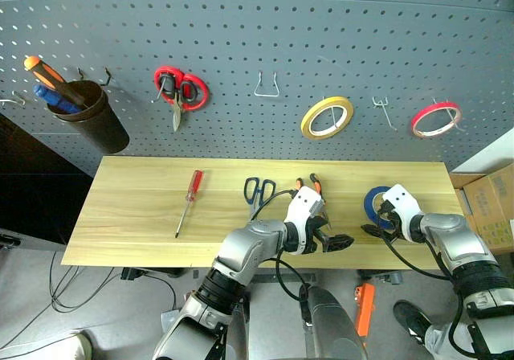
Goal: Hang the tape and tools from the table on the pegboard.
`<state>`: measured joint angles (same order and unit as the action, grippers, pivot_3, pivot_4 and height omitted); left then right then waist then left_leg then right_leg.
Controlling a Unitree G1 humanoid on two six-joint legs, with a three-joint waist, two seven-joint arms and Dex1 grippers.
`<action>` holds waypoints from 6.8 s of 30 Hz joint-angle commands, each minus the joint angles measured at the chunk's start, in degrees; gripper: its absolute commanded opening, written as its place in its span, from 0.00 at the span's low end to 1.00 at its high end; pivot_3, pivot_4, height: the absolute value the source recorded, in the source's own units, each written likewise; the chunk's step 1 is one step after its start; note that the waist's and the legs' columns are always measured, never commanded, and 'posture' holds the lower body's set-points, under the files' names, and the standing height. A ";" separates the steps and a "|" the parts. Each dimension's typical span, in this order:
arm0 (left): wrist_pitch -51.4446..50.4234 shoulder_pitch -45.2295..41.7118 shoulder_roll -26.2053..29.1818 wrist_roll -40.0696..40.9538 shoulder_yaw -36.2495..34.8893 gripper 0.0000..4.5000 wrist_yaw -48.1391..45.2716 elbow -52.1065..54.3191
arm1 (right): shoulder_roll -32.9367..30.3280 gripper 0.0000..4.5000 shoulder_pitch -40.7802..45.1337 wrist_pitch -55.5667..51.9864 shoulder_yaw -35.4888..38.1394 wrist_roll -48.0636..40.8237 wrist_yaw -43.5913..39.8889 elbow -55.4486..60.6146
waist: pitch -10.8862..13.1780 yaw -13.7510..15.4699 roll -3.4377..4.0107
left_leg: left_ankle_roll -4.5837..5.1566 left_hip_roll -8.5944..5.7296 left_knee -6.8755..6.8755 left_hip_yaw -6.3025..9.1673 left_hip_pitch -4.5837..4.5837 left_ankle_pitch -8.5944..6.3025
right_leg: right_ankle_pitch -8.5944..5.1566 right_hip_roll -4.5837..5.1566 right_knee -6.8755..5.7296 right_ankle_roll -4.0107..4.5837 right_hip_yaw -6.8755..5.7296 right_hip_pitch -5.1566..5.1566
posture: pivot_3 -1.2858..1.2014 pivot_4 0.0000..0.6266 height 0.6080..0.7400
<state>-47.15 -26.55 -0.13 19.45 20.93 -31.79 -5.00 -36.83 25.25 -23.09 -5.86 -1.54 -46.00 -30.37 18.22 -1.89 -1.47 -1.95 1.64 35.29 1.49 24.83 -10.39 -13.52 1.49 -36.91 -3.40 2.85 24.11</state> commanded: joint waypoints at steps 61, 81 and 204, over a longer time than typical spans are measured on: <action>6.81 -8.43 4.19 12.14 -16.89 1.00 2.19 13.23 | 12.19 0.12 -9.17 30.84 5.75 8.86 33.05 24.28 | -11.08 -1.27 -0.24 | -1.03 0.09 0.71 -0.07 -0.86 -0.15 | 0.13 -0.22 -0.09 0.05 0.28 -0.96 | 0.51 0.04 1.00; 7.77 -9.20 4.75 11.87 -16.50 1.00 1.31 10.98 | 14.05 0.12 -4.49 34.20 4.44 3.78 24.34 18.22 | -11.18 -1.41 -0.17 | -0.99 0.06 0.77 -0.29 -1.02 -0.14 | 0.22 -0.40 -0.18 -0.03 0.87 -0.95 | 0.51 0.10 1.00; 6.63 19.55 9.99 14.71 -24.52 1.00 15.35 45.23 | 31.88 0.39 -9.07 -17.35 -1.11 -6.20 24.08 57.08 | -6.95 2.06 -0.56 | -0.80 0.00 0.71 -0.11 0.11 -0.60 | -0.12 -0.44 -0.06 -0.02 0.92 -0.03 | 0.58 0.11 1.00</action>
<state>-40.09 -6.75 9.81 31.92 -2.50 -17.65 35.34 -5.60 14.99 -43.93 -7.40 -6.06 -22.25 23.70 11.27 0.17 -2.04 -2.74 1.64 36.00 1.40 24.91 -10.98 -13.65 1.05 -36.98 -3.43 3.75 24.05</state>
